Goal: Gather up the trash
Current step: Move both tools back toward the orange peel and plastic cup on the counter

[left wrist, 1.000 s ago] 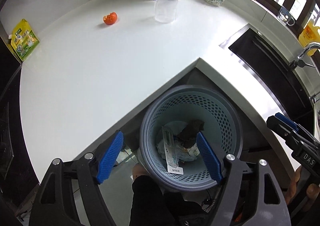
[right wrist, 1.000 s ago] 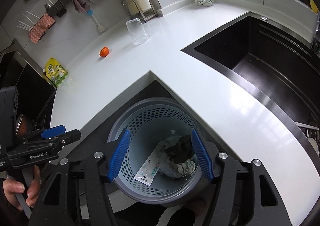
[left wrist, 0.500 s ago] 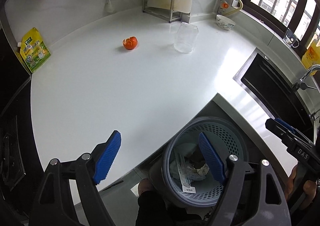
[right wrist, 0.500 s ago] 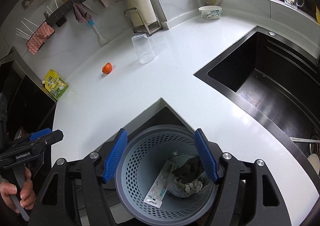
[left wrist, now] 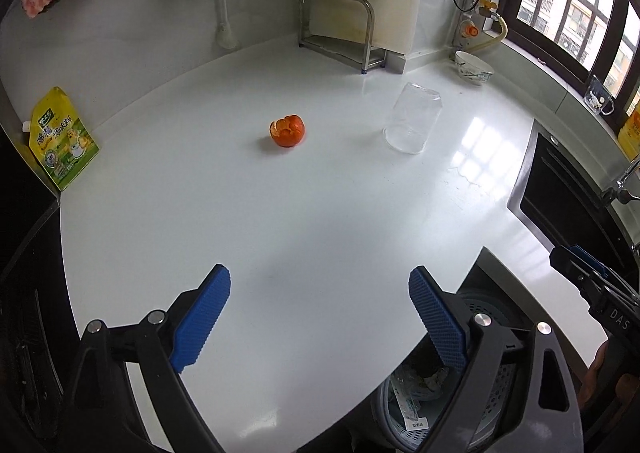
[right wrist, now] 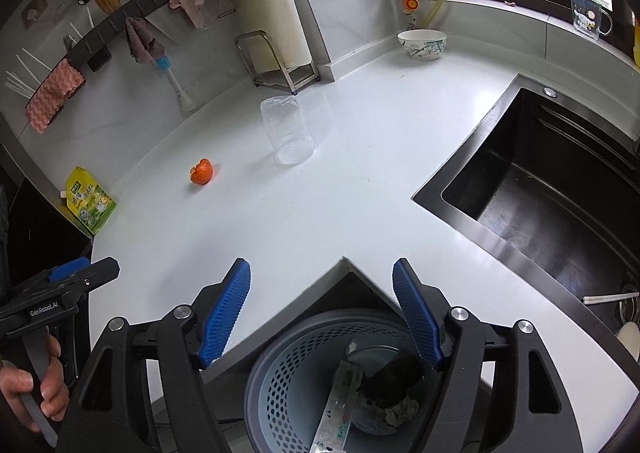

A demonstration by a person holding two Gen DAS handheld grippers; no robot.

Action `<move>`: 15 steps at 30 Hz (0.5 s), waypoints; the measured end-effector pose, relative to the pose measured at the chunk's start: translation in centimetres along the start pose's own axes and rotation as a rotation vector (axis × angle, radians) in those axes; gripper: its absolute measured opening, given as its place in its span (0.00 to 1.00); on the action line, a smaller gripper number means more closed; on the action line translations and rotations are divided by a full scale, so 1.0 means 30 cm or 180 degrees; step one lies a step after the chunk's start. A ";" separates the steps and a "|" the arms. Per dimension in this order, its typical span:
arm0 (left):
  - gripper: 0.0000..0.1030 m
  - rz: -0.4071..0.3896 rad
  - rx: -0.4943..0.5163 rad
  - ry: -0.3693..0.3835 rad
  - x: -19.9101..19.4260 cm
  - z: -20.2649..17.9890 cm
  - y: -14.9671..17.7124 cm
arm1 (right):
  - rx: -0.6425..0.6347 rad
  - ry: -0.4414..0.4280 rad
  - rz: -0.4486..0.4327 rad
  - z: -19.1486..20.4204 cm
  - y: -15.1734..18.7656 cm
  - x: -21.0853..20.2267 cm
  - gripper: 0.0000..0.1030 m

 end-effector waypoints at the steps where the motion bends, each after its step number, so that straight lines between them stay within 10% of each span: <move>1: 0.87 0.0000 0.0008 -0.0003 0.013 0.015 -0.012 | -0.0003 0.0017 -0.0004 0.008 -0.010 0.016 0.69; 15: 0.93 -0.0128 0.0180 -0.0072 0.182 0.146 -0.164 | 0.0032 0.0156 -0.0051 0.115 -0.118 0.277 0.75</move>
Point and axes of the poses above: each gripper's, at about its wrist camera, not at the fingertips, and x roughly the way its jaws point, z to its left, y to its underside, the point moved 6 cm from there along x, roughly the way its jaws point, and after that the axes turned 1 degree about y, right-handed, at the moved point
